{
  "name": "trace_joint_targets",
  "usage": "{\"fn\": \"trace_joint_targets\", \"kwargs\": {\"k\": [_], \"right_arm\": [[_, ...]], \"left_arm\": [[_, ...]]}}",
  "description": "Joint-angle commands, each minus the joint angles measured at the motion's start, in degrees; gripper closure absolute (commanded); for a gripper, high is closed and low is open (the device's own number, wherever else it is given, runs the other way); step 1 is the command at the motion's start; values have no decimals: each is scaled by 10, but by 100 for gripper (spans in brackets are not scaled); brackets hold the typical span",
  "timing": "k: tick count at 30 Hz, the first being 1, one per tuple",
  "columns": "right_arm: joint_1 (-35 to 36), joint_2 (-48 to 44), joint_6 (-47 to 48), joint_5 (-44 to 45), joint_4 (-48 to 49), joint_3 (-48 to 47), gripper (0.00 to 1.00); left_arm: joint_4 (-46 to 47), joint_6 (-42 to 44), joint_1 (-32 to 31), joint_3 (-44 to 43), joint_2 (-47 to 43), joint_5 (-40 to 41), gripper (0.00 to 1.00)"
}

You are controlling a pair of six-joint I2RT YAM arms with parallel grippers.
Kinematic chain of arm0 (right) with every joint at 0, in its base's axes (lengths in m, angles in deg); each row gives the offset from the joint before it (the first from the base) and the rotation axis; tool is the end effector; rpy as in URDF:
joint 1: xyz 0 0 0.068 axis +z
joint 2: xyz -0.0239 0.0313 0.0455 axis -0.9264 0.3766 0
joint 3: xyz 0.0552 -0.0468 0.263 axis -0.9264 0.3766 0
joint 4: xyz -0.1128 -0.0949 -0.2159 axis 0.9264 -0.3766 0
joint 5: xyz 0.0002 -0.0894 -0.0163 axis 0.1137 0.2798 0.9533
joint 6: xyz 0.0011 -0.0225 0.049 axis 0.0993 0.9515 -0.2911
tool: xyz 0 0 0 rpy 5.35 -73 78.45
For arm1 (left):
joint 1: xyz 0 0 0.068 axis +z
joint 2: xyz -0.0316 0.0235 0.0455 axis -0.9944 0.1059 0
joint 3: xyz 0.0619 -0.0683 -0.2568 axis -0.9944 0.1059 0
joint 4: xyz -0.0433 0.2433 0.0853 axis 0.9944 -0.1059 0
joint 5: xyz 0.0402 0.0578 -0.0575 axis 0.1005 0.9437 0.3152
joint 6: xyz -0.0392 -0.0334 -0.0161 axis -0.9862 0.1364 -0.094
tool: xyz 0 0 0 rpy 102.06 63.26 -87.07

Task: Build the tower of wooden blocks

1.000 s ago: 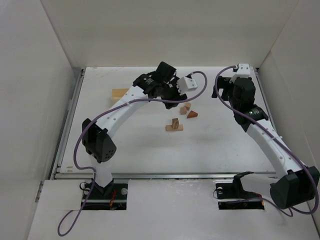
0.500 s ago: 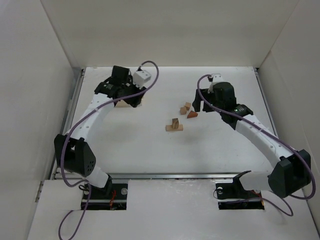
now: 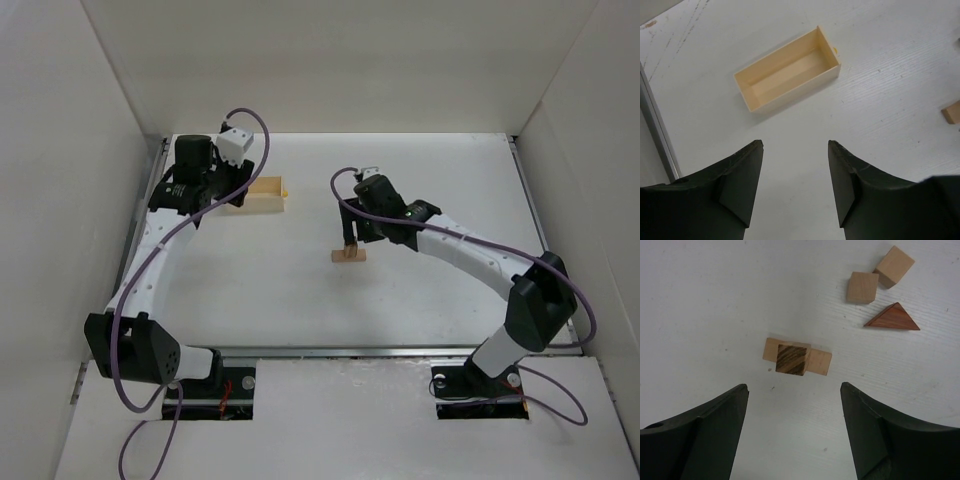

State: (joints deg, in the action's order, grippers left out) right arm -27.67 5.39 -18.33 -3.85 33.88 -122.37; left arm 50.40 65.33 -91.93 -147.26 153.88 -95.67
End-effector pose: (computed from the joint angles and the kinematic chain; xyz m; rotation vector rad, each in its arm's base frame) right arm 0.2706 0.2195 0.2800 -0.2918 2.3644 0.2770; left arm 0.3000 -0.0492 0.3775 0.6136 1.9532 -0.0732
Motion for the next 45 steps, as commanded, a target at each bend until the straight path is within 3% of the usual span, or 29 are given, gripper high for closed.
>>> {"fn": "trace_joint_targets", "kwargs": {"k": [1,8,13,27,45], "right_arm": [[15,14,-19,41,-40,-53,20],[15,64,-7,-13,-56,-82,20],[15,100,-7,-1,-63,-101,22],[15,124,-19,19,-56,-107,38],[15,147,-29,14,-44,-107,42]], "left_arm": [[33,-19,-5,27,-18,6,48],[38,-24,-16,32,-23,26,48],[38,-24,-21,32,-29,31,48],[38,-24,-21,32,-29,37,48],[38,-19,-21,38,-29,37,47]]}}
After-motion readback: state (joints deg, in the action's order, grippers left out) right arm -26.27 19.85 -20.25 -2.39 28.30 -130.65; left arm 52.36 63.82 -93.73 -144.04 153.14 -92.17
